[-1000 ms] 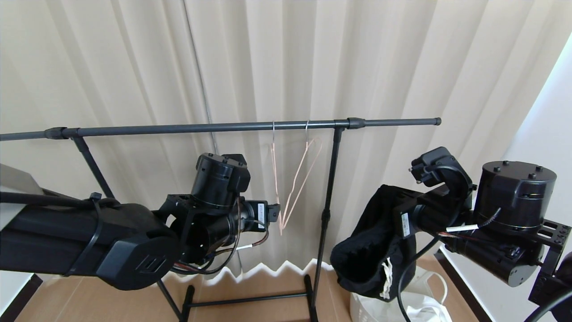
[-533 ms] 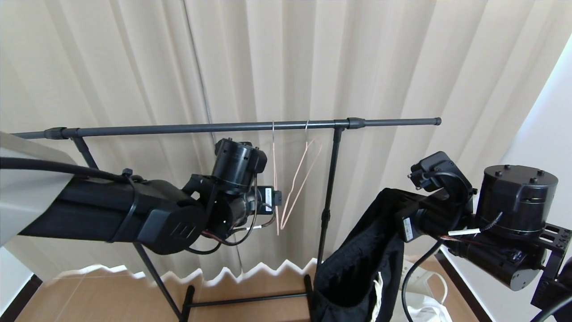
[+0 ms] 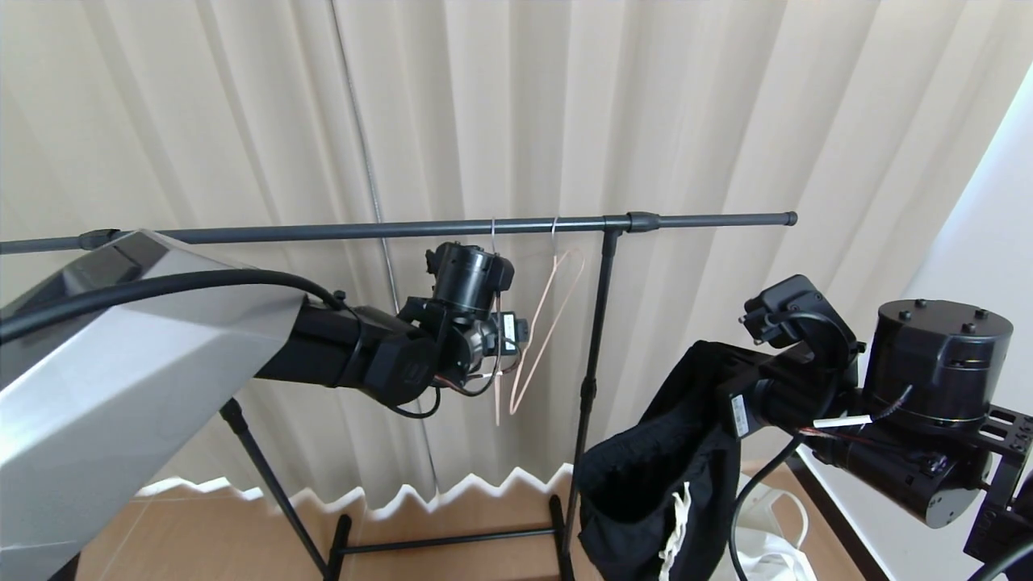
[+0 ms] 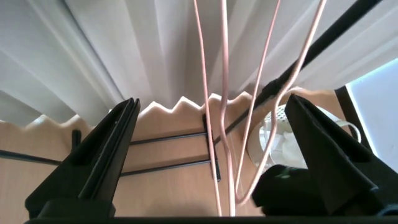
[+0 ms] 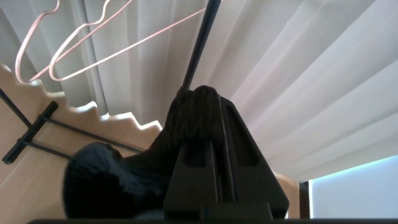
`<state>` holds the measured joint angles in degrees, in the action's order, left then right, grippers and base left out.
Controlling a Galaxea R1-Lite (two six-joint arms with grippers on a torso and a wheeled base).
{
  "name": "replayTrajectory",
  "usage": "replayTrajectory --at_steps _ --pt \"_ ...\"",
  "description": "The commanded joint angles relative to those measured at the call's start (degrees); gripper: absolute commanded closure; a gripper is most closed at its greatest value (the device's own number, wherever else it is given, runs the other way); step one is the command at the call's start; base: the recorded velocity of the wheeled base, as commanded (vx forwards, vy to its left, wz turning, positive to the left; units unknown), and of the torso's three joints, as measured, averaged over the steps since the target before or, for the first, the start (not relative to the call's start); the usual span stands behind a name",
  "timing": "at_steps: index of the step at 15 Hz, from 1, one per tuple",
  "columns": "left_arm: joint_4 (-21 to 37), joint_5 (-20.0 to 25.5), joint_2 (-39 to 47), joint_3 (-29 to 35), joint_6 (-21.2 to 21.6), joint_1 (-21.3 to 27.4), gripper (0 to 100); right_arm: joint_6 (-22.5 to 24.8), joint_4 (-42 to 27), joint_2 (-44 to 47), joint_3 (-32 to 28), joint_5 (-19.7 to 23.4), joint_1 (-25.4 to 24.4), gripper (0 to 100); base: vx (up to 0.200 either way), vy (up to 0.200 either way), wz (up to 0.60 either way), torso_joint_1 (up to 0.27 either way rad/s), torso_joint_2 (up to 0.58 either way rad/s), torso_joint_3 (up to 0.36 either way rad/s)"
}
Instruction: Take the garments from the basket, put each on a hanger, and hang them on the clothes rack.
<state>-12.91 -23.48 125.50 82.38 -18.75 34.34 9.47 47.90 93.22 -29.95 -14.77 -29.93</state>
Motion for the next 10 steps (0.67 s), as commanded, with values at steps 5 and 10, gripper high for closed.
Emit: replayTrajectory --at_steps 5,10 --pt "0.17 -2.80 8.18 6.21 0.38 -1.12 0 0.02 0.00 -0.85 0.33 0.01 -0.04 100 0.000 0.000 0.00 0.000 0.00 0.000" --pt "0.17 -3.15 9.76 7.35 1.17 -2.35 0 0.11 0.00 -1.02 0.33 0.01 -0.04 100 0.000 0.000 0.00 0.000 0.00 0.000"
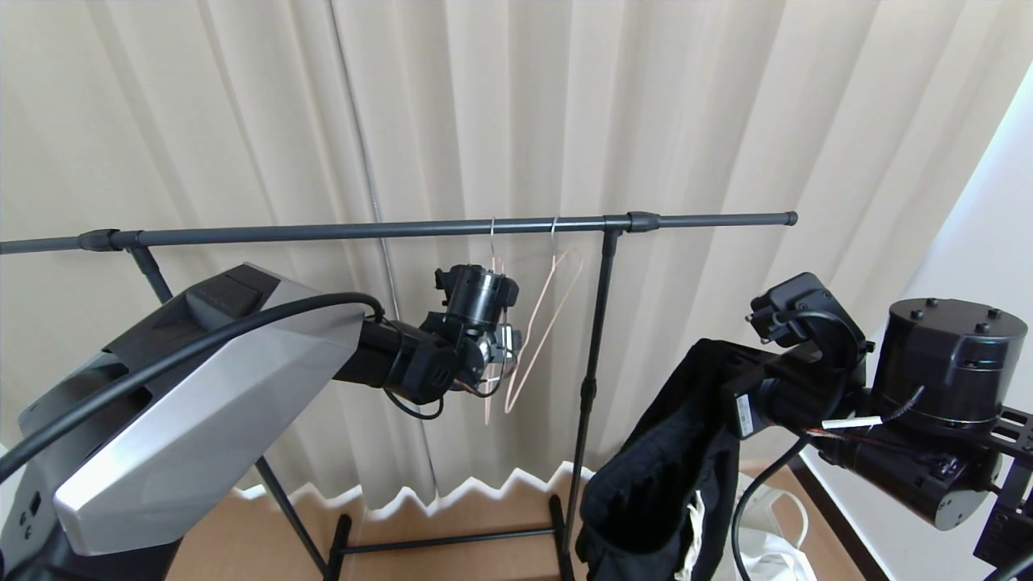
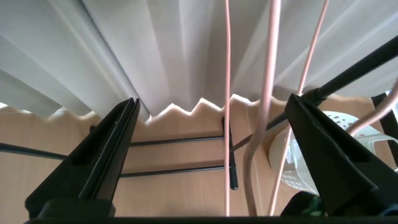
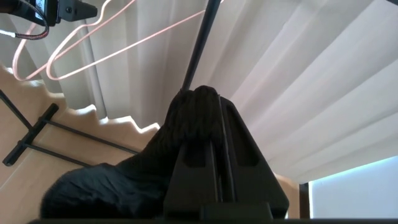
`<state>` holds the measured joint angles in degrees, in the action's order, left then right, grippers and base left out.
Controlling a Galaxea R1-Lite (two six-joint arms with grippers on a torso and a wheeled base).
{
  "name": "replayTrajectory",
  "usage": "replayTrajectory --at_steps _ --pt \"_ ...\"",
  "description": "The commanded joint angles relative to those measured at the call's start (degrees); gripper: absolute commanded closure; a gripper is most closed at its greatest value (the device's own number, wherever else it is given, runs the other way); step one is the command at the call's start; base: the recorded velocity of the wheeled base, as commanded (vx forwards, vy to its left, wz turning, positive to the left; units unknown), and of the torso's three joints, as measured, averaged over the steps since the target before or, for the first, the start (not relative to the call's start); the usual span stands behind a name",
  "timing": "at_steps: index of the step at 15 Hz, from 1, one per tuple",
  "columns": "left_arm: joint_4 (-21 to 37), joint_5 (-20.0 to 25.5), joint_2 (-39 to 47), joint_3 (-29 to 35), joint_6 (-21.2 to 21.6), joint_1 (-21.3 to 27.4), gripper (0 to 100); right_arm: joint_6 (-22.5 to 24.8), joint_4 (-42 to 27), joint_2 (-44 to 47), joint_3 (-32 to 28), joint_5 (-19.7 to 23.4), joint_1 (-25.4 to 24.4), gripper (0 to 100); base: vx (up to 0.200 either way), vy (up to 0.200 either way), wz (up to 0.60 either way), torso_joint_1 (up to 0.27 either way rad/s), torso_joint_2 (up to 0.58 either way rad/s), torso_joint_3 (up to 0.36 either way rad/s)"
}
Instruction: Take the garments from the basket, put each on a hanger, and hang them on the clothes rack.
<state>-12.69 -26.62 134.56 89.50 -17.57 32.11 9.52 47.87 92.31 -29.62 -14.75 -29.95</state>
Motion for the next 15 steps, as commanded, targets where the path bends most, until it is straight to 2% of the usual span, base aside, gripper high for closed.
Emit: replayTrajectory --at_steps 1,10,11,15 --pt "0.03 -0.01 0.79 0.41 0.08 -0.12 0 -0.03 0.03 -0.11 0.00 -0.02 -0.02 100 0.000 0.000 0.00 0.000 0.00 0.000" --pt "0.03 -0.01 2.55 2.34 2.27 -0.21 0 0.06 0.03 -0.20 0.00 -0.02 -0.02 100 0.000 0.000 0.00 0.000 0.00 0.000" --pt "0.03 -0.01 2.99 2.69 2.45 -0.21 100 0.06 0.03 -0.20 0.00 -0.02 -0.02 100 0.000 0.000 0.00 0.000 0.00 0.000" --pt "-0.05 -0.09 3.16 3.66 2.36 -0.21 100 0.06 0.03 0.33 0.00 -0.02 -0.02 100 0.000 0.000 0.00 0.000 0.00 0.000"
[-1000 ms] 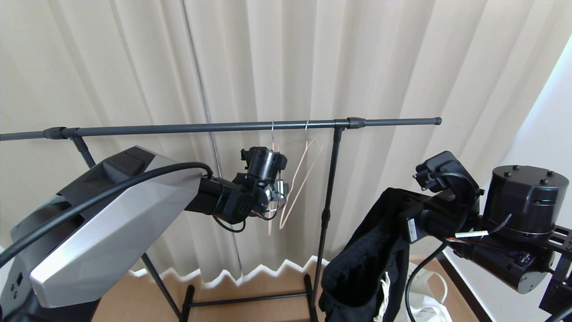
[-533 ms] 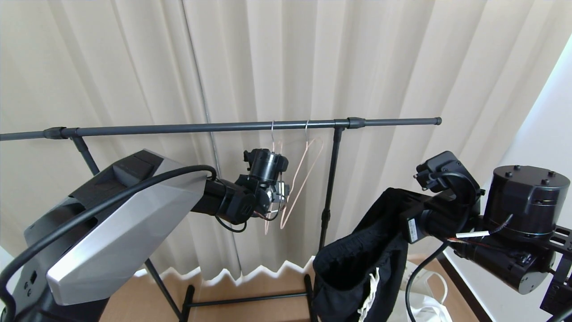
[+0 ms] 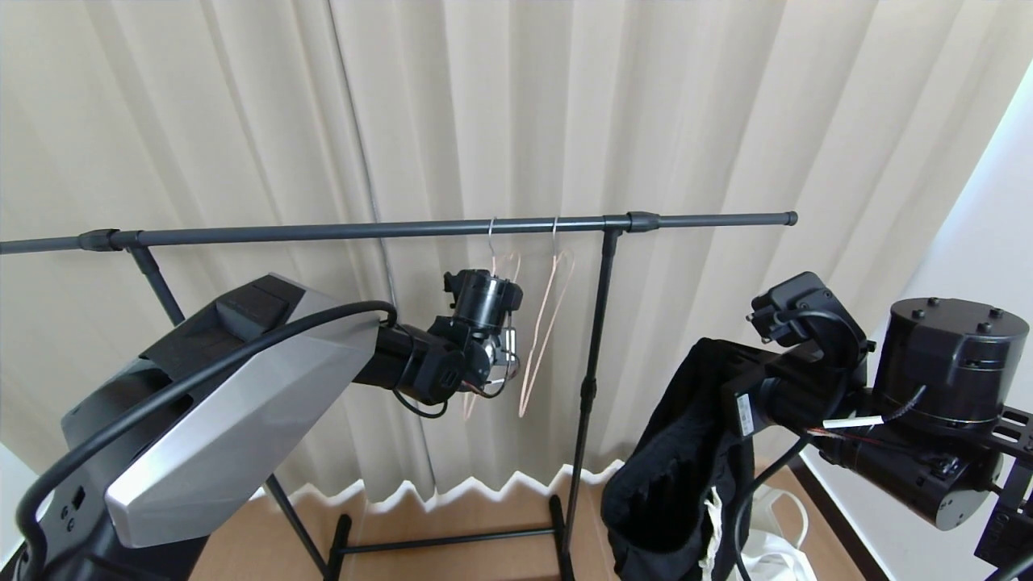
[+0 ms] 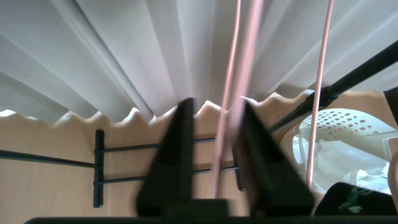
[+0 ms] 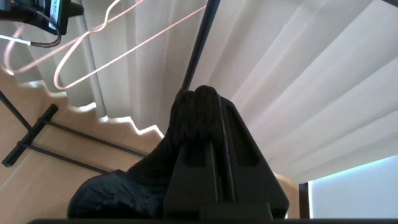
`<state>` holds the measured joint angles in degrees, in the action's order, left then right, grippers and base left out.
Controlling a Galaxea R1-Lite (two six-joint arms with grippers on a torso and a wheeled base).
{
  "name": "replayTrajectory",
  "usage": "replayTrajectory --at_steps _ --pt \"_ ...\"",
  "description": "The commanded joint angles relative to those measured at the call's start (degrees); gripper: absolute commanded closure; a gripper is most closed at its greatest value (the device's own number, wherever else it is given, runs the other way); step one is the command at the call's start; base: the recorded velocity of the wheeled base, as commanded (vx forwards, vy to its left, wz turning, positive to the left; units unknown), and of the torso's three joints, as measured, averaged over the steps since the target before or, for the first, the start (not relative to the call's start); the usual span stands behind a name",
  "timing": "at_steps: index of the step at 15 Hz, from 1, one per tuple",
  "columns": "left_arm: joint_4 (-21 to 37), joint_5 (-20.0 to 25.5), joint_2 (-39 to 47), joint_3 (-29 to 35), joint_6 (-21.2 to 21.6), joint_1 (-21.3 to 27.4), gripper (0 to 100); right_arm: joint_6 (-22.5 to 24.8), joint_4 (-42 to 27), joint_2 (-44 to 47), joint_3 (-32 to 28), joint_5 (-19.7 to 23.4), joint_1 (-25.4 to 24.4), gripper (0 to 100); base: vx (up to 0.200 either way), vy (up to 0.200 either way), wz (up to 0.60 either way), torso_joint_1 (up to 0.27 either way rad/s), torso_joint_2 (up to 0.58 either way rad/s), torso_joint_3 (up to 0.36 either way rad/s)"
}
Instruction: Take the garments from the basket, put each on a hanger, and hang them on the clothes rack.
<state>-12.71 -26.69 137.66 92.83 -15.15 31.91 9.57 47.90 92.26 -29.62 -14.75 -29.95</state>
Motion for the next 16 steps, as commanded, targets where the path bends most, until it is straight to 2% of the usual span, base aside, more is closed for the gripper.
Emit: replayTrajectory --at_steps 1,9,15,16 --pt "-0.03 -0.03 0.07 0.24 -0.14 -0.01 100 0.01 0.00 0.29 0.09 -0.02 -0.02 100 0.000 0.000 0.00 0.000 0.00 0.000" --pt "-0.12 -0.03 -1.87 -0.02 -0.49 -0.19 100 0.01 0.00 0.38 0.09 -0.02 -0.02 100 0.000 0.000 0.00 0.000 0.00 0.000" --pt "-0.21 -1.79 -8.46 -5.73 -1.11 0.69 100 0.01 0.00 0.11 0.18 -0.02 -0.02 100 0.000 0.000 0.00 0.000 0.00 0.000" --pt "-0.47 -1.88 -10.13 -8.37 -1.19 1.13 100 0.01 0.00 0.20 0.09 0.07 -0.02 100 0.000 0.000 0.00 0.000 0.00 0.000"
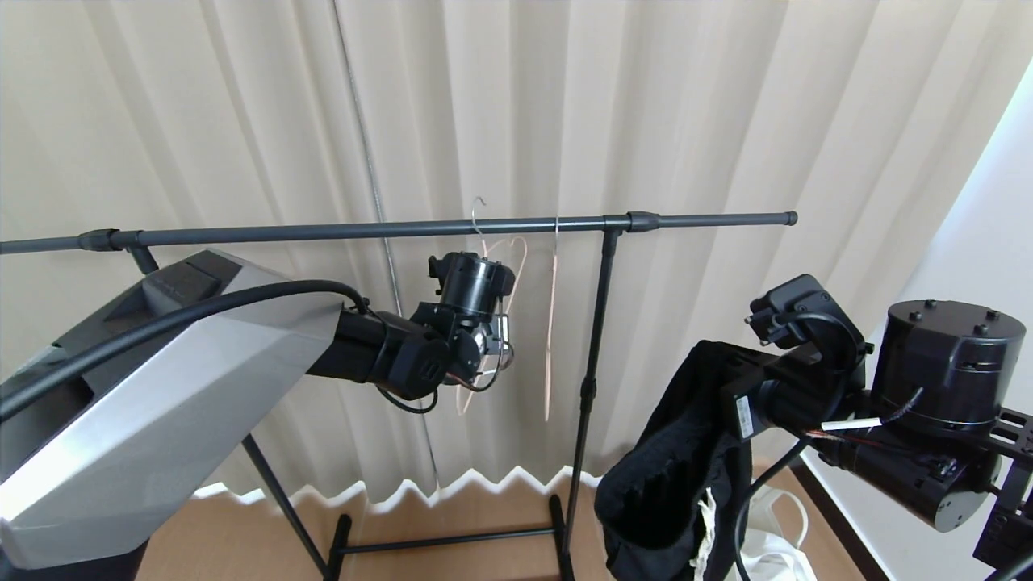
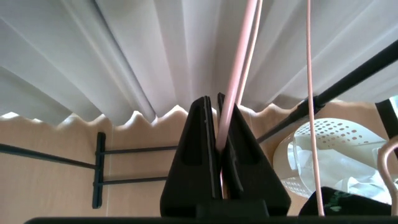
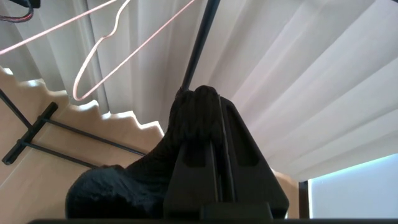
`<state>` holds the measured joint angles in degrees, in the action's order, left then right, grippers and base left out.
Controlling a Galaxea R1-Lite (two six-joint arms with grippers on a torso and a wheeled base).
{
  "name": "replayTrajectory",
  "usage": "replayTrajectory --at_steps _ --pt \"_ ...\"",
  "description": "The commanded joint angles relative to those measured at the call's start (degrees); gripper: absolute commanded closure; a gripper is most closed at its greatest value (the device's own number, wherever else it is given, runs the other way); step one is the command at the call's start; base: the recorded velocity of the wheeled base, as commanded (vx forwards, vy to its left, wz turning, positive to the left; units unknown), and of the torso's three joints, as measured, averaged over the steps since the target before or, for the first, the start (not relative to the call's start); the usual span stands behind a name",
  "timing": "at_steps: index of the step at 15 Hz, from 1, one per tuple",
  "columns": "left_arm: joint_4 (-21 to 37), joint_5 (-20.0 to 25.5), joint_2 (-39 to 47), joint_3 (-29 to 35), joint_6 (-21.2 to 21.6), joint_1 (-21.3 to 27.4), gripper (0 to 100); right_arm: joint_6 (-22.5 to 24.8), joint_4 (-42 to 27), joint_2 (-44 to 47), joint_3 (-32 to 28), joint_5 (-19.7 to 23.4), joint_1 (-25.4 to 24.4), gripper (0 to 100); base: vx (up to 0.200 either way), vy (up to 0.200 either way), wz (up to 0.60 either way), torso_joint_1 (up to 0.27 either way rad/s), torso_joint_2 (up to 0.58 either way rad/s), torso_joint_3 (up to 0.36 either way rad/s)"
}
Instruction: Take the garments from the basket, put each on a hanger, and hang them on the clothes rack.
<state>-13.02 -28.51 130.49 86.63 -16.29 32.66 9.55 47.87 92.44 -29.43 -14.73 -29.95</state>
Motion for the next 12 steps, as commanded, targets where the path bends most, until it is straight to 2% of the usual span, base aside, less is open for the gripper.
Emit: replayTrajectory --at_steps 1,6,7,11,12 --pt "-0.52 -0.14 -5.16 -5.24 0.03 1.00 100 0.03 0.03 0.20 -0.02 -0.04 -0.02 100 0.000 0.000 0.00 0.000 0.00 0.000" --pt "-3.24 -0.75 -14.38 -17.19 0.03 3.82 100 0.39 0.03 -0.07 0.07 0.05 -0.02 100 0.000 0.000 0.00 0.000 0.00 0.000" --pt "-3.94 -0.75 -17.37 -21.94 -0.06 4.87 100 0.74 0.03 -0.33 0.16 -0.04 -0.02 100 0.000 0.000 0.00 0.000 0.00 0.000" --pt "-9.13 -1.28 -24.76 -34.24 0.20 7.68 100 0.83 0.03 -0.68 0.07 -0.04 -0.02 100 0.000 0.000 0.00 0.000 0.00 0.000" --pt "-10.54 -1.19 -27.92 -39.25 0.29 8.83 100 0.83 0.03 -0.86 0.07 -0.04 -0.02 100 0.000 0.000 0.00 0.000 0.00 0.000"
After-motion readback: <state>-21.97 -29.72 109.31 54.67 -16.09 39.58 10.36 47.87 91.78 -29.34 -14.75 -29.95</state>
